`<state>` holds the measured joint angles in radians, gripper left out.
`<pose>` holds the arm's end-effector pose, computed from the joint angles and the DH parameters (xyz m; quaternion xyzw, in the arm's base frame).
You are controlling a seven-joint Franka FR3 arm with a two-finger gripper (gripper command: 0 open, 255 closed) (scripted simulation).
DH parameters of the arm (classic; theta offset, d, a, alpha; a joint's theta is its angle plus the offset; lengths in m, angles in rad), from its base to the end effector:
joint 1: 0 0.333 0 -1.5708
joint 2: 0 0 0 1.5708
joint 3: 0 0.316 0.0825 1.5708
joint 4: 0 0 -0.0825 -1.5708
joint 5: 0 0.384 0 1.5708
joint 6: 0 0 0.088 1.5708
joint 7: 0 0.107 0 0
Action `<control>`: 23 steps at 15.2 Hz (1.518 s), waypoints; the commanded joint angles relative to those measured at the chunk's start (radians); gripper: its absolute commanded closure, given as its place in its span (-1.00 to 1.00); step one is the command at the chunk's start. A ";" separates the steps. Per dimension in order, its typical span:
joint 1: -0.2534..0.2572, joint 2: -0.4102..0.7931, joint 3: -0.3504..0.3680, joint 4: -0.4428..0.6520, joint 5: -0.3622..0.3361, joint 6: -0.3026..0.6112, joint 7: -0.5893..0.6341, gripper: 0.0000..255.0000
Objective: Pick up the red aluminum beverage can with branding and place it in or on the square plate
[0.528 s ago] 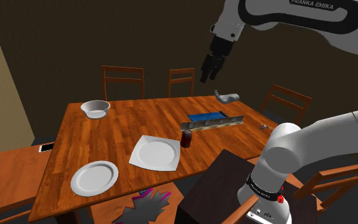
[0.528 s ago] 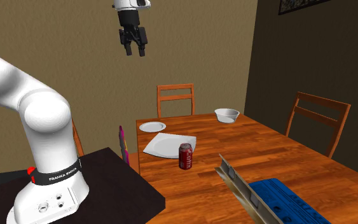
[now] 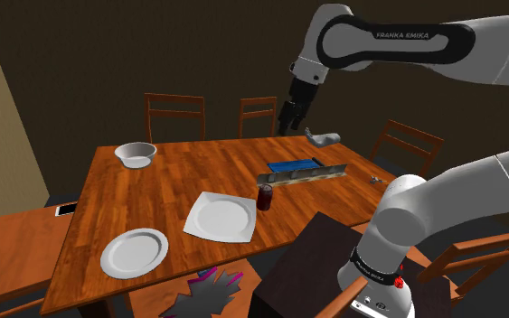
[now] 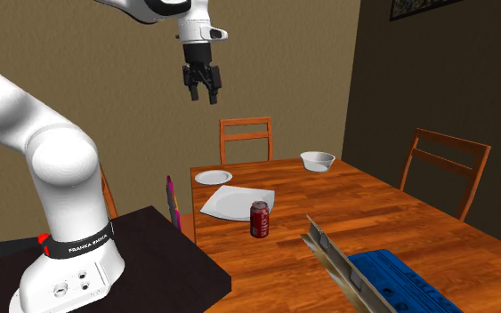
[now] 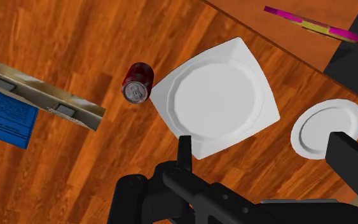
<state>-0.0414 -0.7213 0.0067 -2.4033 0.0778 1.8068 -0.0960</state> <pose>0.3448 -0.0050 0.5692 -0.9971 -0.0232 -0.0646 0.0319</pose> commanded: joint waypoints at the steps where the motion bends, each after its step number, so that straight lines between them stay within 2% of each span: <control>1: -0.007 0.041 -0.015 -0.023 -0.005 0.052 -0.018 -1.00; 12: -0.043 0.313 -0.104 -0.125 -0.016 0.360 -0.124 -1.00; 18: -0.054 0.518 -0.152 -0.119 0.008 0.519 -0.196 -1.00; 23: -0.063 0.708 -0.183 -0.079 0.059 0.634 -0.273 -1.00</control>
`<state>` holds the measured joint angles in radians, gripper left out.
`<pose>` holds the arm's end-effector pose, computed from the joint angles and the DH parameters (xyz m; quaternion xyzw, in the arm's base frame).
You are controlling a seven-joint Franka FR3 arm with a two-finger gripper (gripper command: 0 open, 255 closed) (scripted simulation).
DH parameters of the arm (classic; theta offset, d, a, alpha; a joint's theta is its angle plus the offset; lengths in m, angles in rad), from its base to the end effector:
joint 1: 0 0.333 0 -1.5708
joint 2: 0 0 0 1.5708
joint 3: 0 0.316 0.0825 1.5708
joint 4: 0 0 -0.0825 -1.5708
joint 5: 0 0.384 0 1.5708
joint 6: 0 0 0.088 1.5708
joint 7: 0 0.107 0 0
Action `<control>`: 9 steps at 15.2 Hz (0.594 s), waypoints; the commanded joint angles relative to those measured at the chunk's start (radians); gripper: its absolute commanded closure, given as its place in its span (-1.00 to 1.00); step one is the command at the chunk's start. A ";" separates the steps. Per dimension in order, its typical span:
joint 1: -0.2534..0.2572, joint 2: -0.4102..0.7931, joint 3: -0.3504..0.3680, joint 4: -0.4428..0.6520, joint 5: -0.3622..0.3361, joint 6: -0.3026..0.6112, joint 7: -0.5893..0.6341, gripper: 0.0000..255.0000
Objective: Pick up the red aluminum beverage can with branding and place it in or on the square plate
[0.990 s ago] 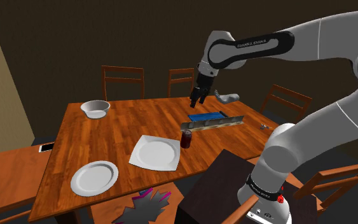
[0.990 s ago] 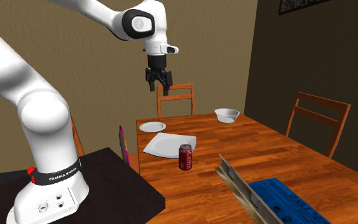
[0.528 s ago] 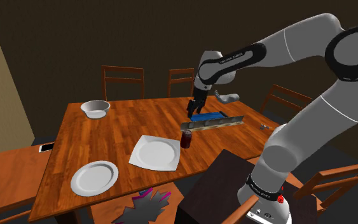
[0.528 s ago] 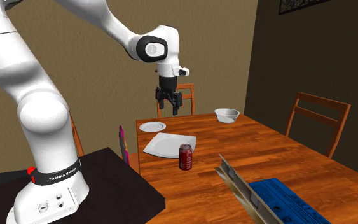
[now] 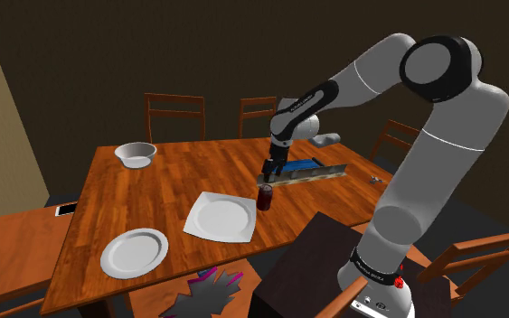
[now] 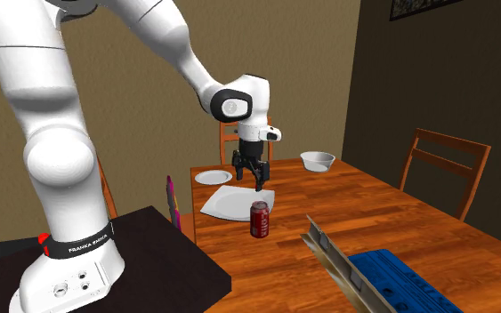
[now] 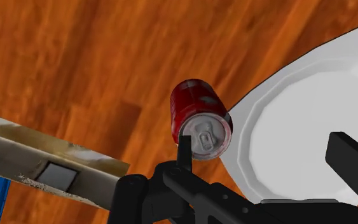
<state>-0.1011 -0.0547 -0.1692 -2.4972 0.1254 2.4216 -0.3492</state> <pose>0.4446 -0.1222 0.3031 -0.9989 0.0080 -0.0033 0.0466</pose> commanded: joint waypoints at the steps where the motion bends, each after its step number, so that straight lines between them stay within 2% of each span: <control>1: -0.007 0.081 -0.011 0.026 0.026 0.040 -0.037 -1.00; 4: -0.021 0.200 -0.016 0.068 0.072 0.093 -0.091 -1.00; 9: -0.025 0.255 -0.003 0.066 0.104 0.147 -0.113 -1.00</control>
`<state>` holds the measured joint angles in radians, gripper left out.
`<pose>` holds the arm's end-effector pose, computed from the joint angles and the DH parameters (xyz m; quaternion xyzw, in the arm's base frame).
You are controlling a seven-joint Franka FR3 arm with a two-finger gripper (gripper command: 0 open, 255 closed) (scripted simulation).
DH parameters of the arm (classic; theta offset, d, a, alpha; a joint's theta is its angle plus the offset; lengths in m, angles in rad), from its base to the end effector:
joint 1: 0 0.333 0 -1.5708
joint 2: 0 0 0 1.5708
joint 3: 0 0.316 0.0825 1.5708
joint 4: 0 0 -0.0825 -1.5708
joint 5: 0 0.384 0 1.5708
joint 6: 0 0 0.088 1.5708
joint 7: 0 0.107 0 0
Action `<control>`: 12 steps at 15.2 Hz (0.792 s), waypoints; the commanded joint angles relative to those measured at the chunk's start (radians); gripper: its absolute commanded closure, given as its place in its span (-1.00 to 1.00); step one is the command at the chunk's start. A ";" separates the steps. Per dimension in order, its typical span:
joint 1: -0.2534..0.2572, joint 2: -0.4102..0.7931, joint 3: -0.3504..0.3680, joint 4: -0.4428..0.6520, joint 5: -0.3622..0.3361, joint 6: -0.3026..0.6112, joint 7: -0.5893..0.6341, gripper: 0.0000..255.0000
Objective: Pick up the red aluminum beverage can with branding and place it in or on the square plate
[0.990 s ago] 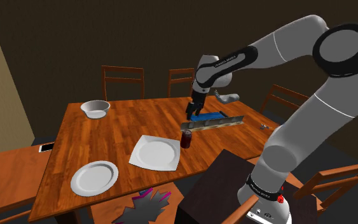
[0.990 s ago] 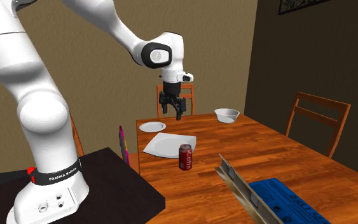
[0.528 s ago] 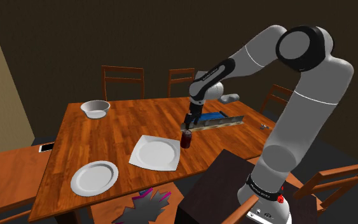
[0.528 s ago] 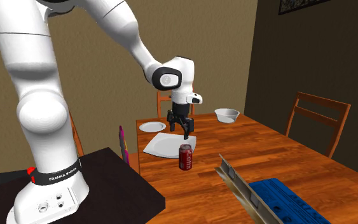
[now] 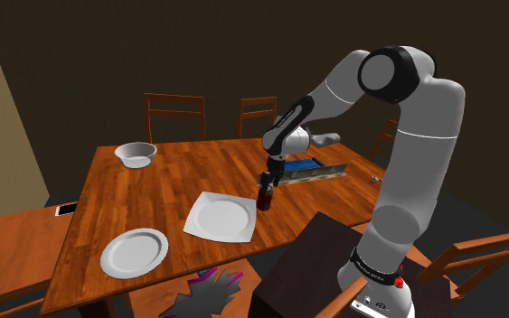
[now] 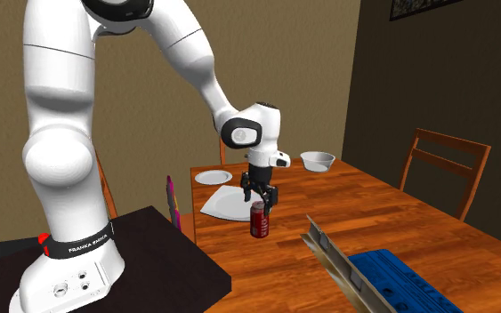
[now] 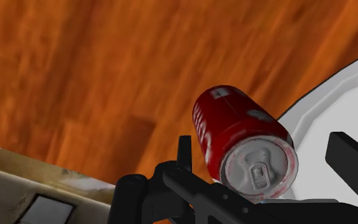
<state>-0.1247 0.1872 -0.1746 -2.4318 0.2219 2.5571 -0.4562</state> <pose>0.4612 -0.1477 0.2256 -0.9986 0.0149 0.0104 0.0495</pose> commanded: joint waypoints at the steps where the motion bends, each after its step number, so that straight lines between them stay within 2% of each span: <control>1: -0.002 0.025 0.005 0.000 0.015 0.024 -0.012 -1.00; 3: -0.005 0.059 0.015 0.001 0.035 0.056 -0.026 -1.00; 11: -0.006 0.059 0.015 0.000 0.035 0.056 -0.026 -1.00; 12: -0.006 0.059 0.015 0.000 0.035 0.056 -0.026 1.00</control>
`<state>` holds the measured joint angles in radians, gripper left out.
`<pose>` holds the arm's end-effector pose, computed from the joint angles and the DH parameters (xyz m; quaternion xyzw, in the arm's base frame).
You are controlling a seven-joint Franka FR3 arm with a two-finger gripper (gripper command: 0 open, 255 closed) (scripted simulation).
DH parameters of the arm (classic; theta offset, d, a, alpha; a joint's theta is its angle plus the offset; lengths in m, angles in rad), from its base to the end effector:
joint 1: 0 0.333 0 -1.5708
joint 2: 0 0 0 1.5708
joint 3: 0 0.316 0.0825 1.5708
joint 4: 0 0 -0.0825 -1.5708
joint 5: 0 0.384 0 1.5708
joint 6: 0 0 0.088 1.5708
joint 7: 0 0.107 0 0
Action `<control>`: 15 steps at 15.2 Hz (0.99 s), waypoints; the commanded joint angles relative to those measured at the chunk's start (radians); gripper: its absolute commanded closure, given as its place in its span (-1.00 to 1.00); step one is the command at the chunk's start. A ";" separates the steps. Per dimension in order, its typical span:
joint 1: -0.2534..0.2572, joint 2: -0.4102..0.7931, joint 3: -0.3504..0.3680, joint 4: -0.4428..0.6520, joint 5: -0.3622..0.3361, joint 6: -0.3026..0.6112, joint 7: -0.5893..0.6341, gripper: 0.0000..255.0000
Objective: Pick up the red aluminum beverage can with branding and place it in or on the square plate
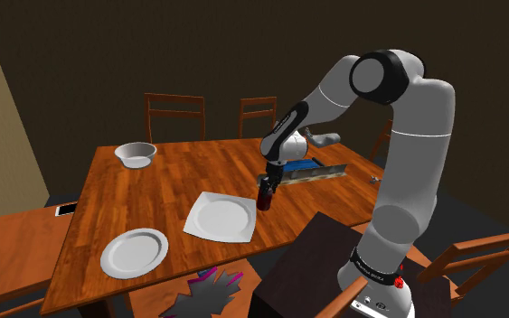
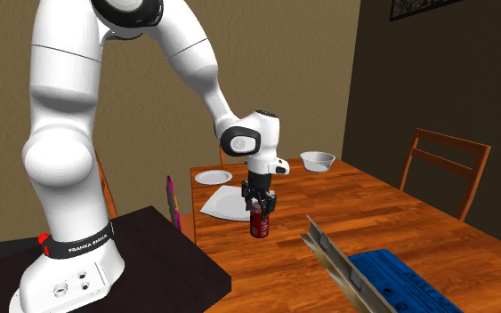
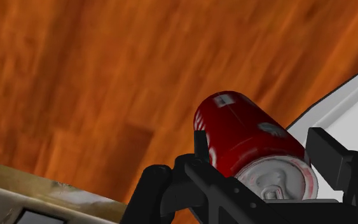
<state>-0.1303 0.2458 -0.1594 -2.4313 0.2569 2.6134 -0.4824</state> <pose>0.4610 -0.1462 0.2021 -0.9986 0.0148 0.0102 0.0494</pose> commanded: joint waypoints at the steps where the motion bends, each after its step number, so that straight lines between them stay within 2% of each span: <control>1: 0.000 0.000 0.000 0.000 0.000 0.000 0.000 1.00; 9: 0.000 0.000 0.000 0.000 0.000 0.000 0.000 1.00; 15: 0.010 -0.080 -0.019 -0.003 -0.047 -0.074 0.038 1.00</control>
<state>-0.1208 0.1808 -0.1749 -2.4339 0.2190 2.5538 -0.4500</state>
